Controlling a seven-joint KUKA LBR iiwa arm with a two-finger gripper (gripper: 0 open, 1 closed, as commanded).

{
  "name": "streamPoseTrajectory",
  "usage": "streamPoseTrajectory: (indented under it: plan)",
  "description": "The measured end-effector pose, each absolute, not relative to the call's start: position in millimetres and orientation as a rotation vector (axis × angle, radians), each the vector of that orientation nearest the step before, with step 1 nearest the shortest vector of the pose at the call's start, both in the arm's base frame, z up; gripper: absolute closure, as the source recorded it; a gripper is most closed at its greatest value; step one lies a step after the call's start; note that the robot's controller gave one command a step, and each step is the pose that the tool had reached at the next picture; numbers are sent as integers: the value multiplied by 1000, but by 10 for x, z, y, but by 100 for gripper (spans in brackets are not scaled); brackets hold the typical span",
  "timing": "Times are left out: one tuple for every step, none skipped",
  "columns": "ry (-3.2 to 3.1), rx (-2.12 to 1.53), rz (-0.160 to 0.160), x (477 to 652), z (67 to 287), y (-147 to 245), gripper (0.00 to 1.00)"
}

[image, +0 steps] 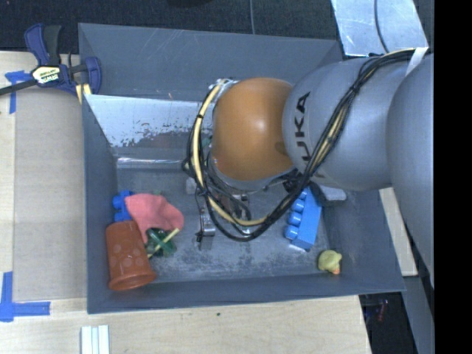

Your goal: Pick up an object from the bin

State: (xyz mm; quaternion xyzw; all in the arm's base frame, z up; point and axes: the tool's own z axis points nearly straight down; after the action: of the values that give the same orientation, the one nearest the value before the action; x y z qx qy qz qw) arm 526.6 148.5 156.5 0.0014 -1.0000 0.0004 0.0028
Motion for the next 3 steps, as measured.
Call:
streamPoseTrajectory:
  plan:
    - [-3144, 0, -1, 5286, 1610, 1479, 0]
    - [-3151, 8, 1, 5653, 993, 1775, 0]
    - [-3149, 115, 21, 5877, 764, 2027, 0]
